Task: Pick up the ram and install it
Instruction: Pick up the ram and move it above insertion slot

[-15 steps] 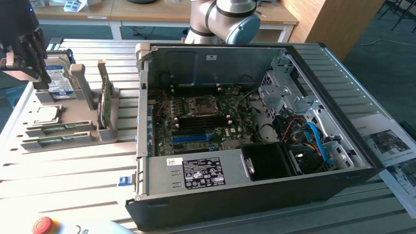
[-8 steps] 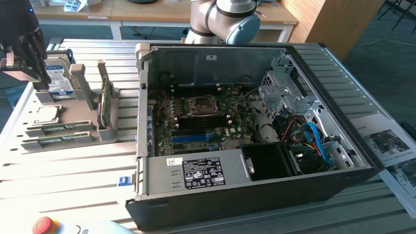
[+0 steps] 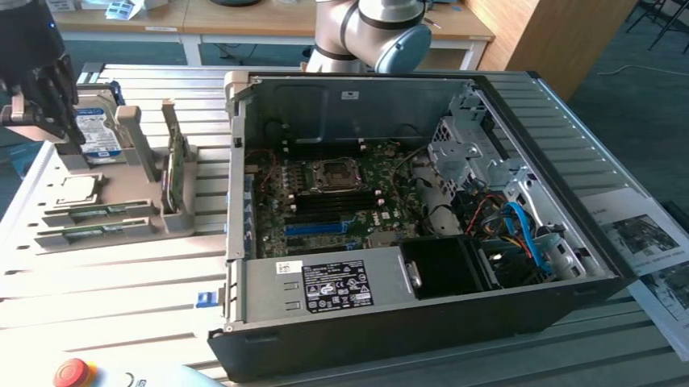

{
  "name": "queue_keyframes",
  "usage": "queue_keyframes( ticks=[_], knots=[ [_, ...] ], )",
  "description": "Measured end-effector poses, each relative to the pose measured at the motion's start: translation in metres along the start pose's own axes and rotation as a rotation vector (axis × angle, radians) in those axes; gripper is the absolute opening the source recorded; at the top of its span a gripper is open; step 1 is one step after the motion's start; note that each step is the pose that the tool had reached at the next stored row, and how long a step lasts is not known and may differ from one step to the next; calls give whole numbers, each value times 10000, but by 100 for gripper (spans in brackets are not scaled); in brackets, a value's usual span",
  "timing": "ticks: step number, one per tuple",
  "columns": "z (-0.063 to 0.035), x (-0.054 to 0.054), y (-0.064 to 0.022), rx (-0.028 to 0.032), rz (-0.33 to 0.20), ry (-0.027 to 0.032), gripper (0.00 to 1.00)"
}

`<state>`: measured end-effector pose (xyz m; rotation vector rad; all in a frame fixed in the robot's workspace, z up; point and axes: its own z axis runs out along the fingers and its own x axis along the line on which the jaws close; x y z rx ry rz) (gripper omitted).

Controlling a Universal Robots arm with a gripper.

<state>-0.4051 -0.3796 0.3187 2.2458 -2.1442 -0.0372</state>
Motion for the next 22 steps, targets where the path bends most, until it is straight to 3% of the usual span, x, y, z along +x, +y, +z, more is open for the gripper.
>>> queue_keyframes(
  ticks=[22],
  knots=[
    [297,122,-7,1,1,-1,25]
  ],
)
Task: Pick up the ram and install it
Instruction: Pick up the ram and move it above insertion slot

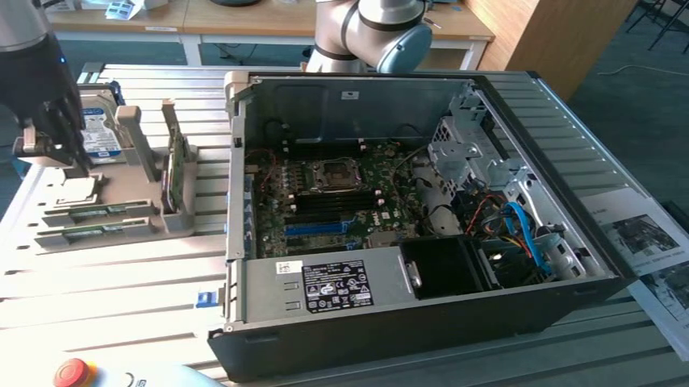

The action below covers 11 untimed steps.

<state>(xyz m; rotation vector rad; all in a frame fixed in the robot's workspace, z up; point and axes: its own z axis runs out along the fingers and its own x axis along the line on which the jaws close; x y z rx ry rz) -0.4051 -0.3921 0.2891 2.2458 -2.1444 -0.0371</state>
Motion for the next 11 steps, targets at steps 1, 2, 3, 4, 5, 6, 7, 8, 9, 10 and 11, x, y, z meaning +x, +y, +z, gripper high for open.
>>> queue_keyframes(
  ticks=[1,2,3,4,5,6,7,8,9,10,11],
  knots=[
    [13,3,0,0,0,0,25],
    [28,6,-1,0,0,0,25],
    [42,10,-1,0,0,0,25],
    [57,12,-2,0,0,0,25],
    [73,15,-2,0,0,0,25],
    [88,18,-3,0,0,0,25],
    [104,21,-4,-1,0,0,25],
    [121,23,-4,0,0,0,25],
    [137,26,-5,-1,0,0,25],
    [154,28,-5,-1,0,0,25],
    [171,30,-6,-1,0,0,25]
  ],
)
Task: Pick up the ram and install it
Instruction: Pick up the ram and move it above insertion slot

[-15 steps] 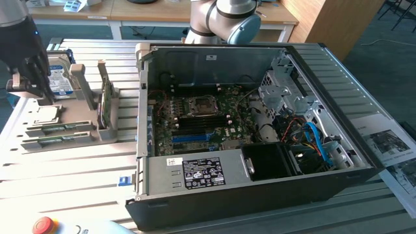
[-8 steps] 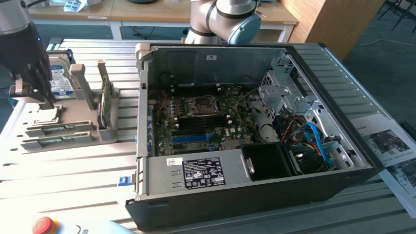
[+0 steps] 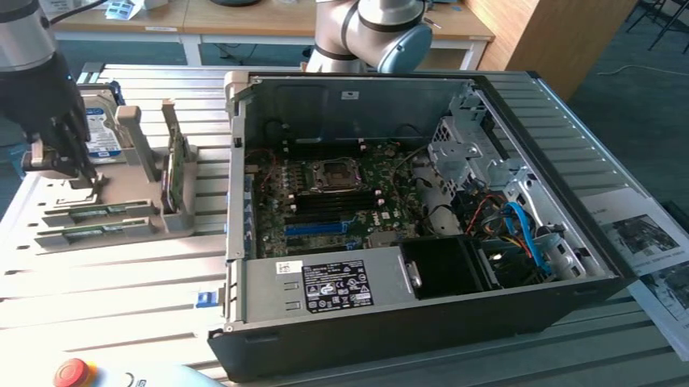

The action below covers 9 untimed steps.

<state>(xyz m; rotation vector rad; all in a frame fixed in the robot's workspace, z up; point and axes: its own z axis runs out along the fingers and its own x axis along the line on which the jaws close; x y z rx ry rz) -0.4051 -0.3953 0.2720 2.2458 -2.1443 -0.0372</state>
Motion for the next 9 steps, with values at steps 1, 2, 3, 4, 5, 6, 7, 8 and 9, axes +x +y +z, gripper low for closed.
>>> queue_keyframes(
  ticks=[1,2,3,4,5,6,7,8,9],
  knots=[
    [18,2,-1,1,0,0,25],
    [34,5,-1,1,0,0,25],
    [50,7,-2,0,0,0,25],
    [66,9,-2,0,0,0,25],
    [82,11,-3,0,0,1,25],
    [98,13,-4,0,0,0,25],
    [116,15,-4,0,0,0,25],
    [132,17,-5,0,0,0,25],
    [148,19,-6,1,0,-1,25]
  ],
)
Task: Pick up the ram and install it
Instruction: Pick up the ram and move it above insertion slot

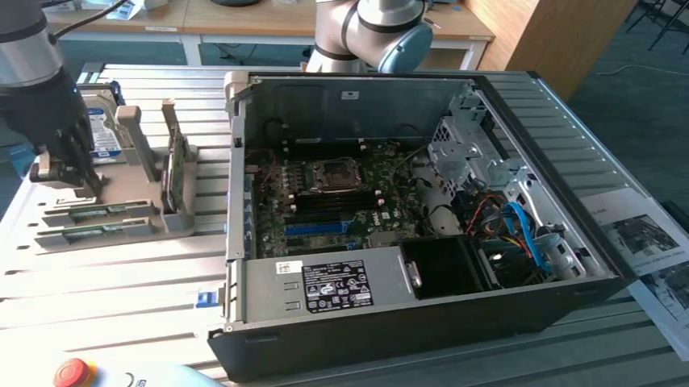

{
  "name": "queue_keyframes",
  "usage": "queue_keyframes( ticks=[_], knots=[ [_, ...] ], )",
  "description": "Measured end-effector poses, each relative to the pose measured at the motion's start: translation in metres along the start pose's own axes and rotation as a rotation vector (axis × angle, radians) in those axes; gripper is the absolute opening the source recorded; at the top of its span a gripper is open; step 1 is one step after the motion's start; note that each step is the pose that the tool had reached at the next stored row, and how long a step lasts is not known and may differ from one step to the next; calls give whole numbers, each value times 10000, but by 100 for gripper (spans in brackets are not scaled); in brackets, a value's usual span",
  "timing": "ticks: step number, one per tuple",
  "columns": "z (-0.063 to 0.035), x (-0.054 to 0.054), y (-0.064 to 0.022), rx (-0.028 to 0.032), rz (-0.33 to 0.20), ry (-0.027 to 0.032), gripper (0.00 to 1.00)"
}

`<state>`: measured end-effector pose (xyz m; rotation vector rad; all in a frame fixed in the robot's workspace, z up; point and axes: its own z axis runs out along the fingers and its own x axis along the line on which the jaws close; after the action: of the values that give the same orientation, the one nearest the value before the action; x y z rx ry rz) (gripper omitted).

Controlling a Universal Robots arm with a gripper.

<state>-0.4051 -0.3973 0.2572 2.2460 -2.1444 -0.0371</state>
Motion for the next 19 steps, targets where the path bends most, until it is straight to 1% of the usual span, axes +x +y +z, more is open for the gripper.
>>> queue_keyframes(
  ticks=[13,19],
  knots=[
    [186,27,-6,-1,0,1,25],
    [247,34,-8,-3,1,2,25]
  ],
)
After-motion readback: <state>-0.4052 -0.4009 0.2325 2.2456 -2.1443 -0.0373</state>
